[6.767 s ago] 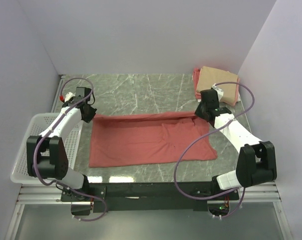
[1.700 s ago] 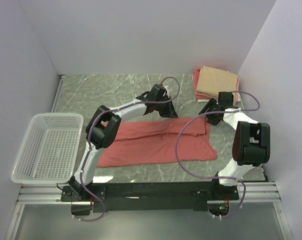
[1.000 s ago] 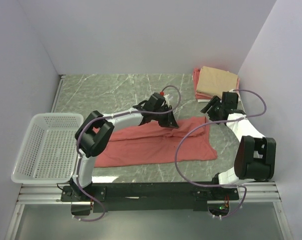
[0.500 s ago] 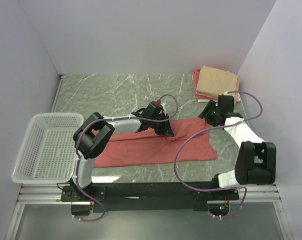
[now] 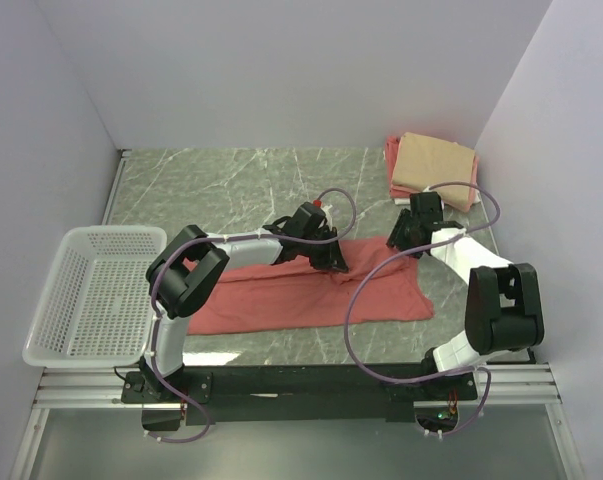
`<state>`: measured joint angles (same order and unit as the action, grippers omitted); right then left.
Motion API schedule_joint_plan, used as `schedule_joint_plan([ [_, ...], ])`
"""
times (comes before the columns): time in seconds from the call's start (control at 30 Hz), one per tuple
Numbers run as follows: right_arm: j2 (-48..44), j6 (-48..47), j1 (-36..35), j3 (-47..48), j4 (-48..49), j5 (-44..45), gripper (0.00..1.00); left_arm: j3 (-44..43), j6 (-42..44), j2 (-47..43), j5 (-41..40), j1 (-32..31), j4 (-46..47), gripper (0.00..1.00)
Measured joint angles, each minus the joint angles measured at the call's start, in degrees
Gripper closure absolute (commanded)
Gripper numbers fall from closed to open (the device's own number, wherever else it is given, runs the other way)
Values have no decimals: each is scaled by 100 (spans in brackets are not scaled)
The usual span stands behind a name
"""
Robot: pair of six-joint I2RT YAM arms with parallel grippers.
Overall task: Fold and stack the t-shirts
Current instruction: Fold the tshirt
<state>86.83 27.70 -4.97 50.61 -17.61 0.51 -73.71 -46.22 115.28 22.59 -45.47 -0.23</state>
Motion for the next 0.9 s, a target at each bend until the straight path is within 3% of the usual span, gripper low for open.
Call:
schedule_joint_plan([
  [0.13,11,7,-2,-52,15,28,60,0,-2,0,-4,0,-2,96],
  [0.37,-184,33,-2,-289,9,-4,95,0,2,0,-70,0,-28,96],
  [0.47,-435,52,-2,-361,-46,4,100,-2,4,-7,-133,0,-87,96],
  [0.9,-2059,275,-2,-1073,-334,173,100,-15,55,-234,-343,0,-505,92],
])
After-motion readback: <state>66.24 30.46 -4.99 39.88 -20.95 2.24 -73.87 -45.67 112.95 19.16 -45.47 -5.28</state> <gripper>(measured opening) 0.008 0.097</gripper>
